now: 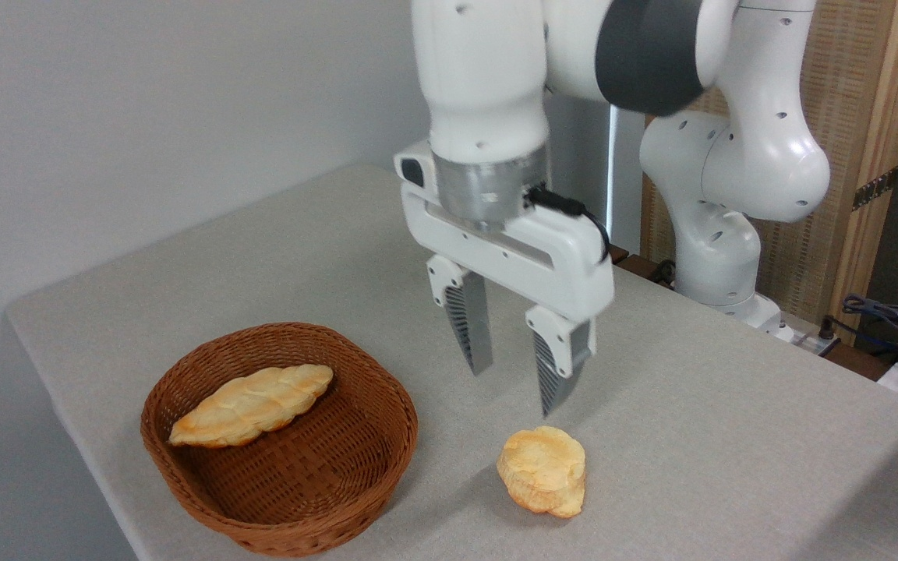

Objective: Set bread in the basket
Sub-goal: 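Move the open gripper over the round golden bun and lower it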

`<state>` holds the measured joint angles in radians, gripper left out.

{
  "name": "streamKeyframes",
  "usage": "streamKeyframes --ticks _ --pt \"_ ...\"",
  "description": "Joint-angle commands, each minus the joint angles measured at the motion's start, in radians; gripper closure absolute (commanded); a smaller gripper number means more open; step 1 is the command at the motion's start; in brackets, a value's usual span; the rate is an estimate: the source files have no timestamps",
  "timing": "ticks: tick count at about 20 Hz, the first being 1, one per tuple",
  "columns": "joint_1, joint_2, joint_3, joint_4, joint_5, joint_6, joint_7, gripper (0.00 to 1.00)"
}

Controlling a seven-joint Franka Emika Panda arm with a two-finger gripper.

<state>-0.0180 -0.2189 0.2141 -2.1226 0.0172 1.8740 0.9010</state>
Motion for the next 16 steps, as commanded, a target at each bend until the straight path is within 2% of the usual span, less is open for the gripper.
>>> streamKeyframes --ticks 1,4,7,16 --pt "-0.007 -0.057 0.059 -0.117 0.012 0.089 0.007 0.0" --pt "-0.007 -0.051 0.076 -0.117 0.012 0.126 0.004 0.0" --pt "-0.017 -0.05 0.122 -0.117 0.012 0.165 0.001 0.0" --pt "-0.02 -0.043 0.125 -0.163 0.006 0.234 0.002 0.0"
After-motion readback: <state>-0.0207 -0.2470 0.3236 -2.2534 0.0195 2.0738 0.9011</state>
